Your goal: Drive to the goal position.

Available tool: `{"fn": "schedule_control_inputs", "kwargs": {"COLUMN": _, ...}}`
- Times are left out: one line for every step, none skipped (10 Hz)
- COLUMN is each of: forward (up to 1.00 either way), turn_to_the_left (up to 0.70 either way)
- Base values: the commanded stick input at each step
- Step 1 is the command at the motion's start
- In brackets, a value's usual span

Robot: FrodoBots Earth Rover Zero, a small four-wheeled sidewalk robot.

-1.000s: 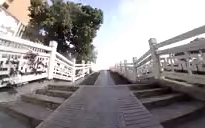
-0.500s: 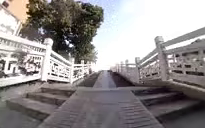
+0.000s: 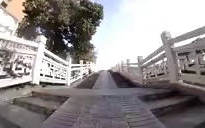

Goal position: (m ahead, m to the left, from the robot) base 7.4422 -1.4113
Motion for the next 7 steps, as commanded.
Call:
{"fn": "schedule_control_inputs", "kwargs": {"forward": 0.7, "turn_to_the_left": 0.0}}
{"fn": "schedule_control_inputs", "kwargs": {"forward": 0.7, "turn_to_the_left": 0.0}}
{"fn": "schedule_control_inputs", "kwargs": {"forward": 0.7, "turn_to_the_left": 0.0}}
{"fn": "schedule_control_inputs", "kwargs": {"forward": 0.7, "turn_to_the_left": 0.0}}
{"fn": "schedule_control_inputs", "kwargs": {"forward": 0.7, "turn_to_the_left": 0.0}}
{"fn": "schedule_control_inputs", "kwargs": {"forward": 0.7, "turn_to_the_left": 0.0}}
{"fn": "schedule_control_inputs", "kwargs": {"forward": 0.7, "turn_to_the_left": 0.0}}
